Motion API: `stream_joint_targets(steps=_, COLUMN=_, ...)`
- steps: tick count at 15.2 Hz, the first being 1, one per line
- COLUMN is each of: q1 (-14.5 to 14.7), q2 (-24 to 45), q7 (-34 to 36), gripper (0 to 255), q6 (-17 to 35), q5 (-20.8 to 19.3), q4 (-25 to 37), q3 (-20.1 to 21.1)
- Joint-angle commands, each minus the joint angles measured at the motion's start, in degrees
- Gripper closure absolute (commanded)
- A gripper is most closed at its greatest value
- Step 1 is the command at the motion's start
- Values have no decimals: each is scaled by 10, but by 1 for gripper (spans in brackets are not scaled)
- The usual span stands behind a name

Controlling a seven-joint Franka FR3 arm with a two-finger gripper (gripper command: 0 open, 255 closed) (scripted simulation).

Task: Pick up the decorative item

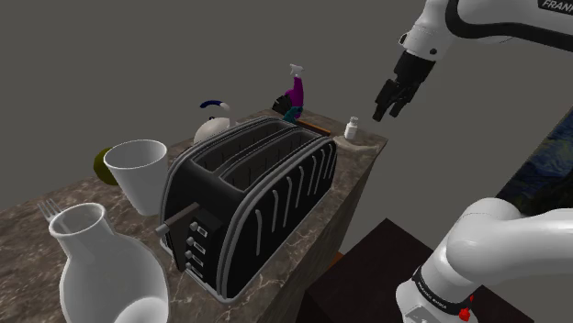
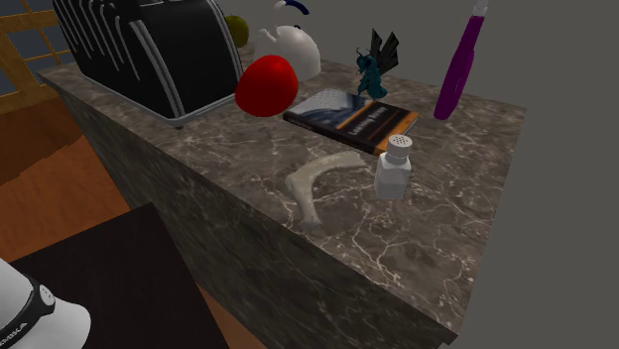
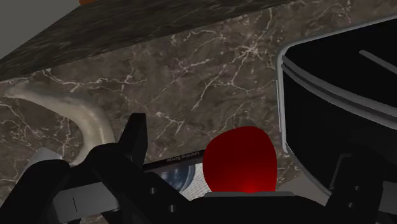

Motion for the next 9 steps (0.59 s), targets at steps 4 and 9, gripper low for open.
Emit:
stream_joint_targets(steps=4, q1=1, q2=35, q7=-43, gripper=0, q6=35, q5=-22, q4=-13, q3=-24)
stream_joint_targets(steps=9, q1=3, q2=106, q7=-113, gripper=0, q6=94, q5=-53, q4=-21, q3=-62)
